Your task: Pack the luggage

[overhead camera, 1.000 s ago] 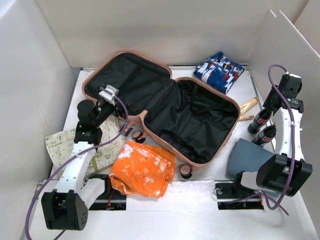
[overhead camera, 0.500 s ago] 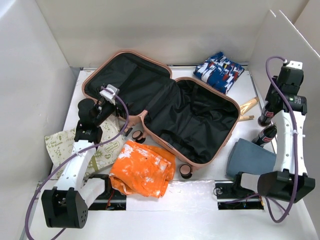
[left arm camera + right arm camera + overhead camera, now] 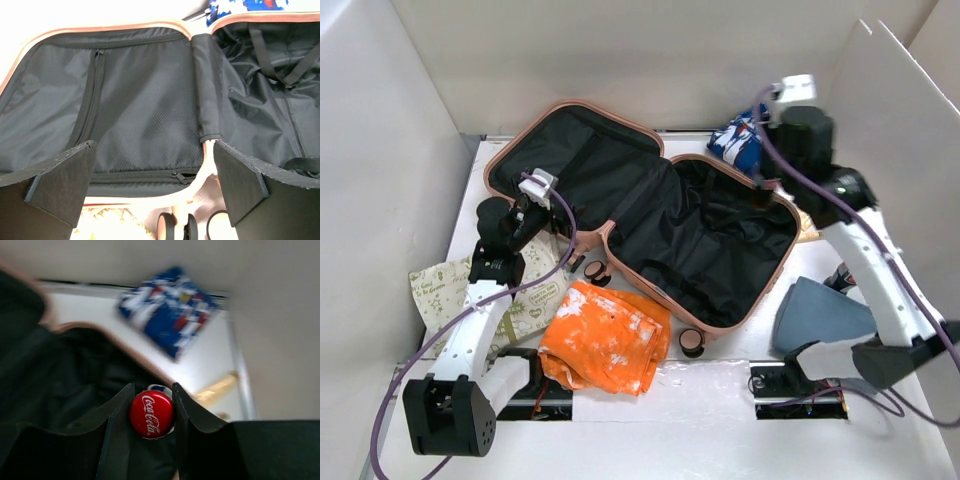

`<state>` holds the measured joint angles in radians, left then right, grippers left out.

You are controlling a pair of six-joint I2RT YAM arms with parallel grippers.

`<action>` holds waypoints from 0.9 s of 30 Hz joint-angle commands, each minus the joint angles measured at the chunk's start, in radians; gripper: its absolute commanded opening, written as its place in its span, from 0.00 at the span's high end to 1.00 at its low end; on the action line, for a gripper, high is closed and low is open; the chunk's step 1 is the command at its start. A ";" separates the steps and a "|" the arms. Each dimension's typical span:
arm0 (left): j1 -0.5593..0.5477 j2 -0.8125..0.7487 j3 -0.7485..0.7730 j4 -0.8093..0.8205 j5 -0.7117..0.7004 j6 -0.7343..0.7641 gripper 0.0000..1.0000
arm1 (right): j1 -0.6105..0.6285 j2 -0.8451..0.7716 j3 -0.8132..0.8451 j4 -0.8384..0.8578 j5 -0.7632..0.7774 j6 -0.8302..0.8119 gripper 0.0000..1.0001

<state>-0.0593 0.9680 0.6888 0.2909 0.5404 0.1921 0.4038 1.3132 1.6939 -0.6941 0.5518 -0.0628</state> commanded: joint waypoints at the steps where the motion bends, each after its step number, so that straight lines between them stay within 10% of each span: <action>1: -0.004 -0.006 0.057 0.005 -0.051 -0.019 0.00 | 0.099 0.050 0.056 0.191 -0.109 0.105 1.00; 13: -0.013 -0.006 0.066 -0.033 -0.092 -0.020 0.00 | 0.159 0.253 -0.088 0.525 -0.620 0.420 1.00; 27: -0.013 -0.015 0.066 -0.042 -0.092 0.000 0.00 | 0.066 0.340 -0.276 0.685 -0.744 0.635 1.00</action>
<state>-0.0662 0.9680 0.7082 0.2256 0.4469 0.1791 0.5266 1.6638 1.4376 -0.2142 -0.1474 0.4728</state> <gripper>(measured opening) 0.996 0.390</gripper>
